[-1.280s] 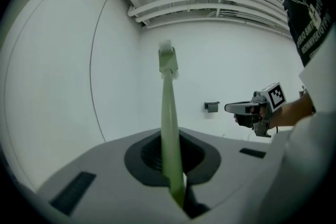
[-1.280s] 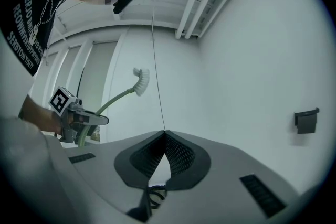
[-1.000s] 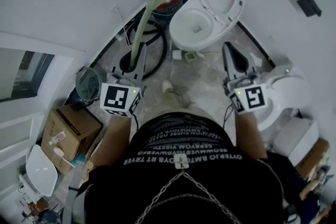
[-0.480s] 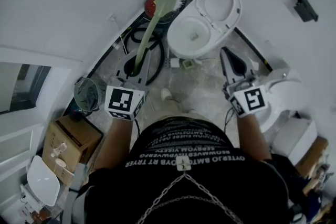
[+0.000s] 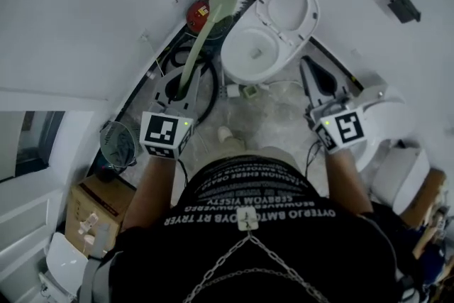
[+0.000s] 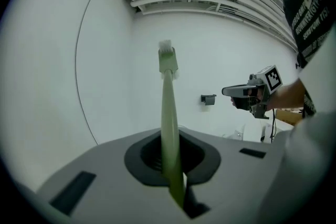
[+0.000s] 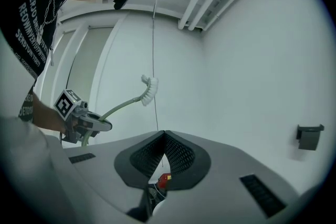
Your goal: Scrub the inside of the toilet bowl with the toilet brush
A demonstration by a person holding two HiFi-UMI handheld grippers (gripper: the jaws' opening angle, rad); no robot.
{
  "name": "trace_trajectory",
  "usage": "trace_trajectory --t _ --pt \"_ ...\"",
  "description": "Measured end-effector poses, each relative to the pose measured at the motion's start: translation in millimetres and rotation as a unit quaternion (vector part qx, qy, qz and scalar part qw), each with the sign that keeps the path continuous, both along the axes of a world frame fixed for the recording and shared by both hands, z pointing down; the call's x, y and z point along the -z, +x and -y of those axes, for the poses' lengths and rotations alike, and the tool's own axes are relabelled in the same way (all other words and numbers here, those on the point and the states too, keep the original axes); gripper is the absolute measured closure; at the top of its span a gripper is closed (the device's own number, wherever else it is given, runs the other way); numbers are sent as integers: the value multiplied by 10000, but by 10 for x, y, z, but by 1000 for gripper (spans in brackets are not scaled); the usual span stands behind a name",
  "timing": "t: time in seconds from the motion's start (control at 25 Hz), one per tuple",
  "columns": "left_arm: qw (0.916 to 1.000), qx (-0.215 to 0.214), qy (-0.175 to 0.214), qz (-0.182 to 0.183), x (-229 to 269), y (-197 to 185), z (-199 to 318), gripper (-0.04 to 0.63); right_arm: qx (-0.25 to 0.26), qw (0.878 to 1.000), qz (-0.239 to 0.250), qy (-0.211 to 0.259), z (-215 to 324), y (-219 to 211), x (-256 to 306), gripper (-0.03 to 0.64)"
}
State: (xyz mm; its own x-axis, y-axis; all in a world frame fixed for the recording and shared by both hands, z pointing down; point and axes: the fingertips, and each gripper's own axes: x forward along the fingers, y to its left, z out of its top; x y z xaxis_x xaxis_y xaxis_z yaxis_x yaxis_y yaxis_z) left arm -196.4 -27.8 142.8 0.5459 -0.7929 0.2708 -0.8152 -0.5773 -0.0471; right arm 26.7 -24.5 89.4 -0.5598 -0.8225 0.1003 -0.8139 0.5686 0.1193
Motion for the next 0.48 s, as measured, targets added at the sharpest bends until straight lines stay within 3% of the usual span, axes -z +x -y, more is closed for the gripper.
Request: trace_trajectory --t 0.24,0.48 --pt "9999 -119 -111 4 -136 -154 239 594 -54 10000 6 64 123 -137 48 614" --pt "9987 -45 -502 -66 -468 -170 401 594 -221 9997 19 59 346 -71 -1 614"
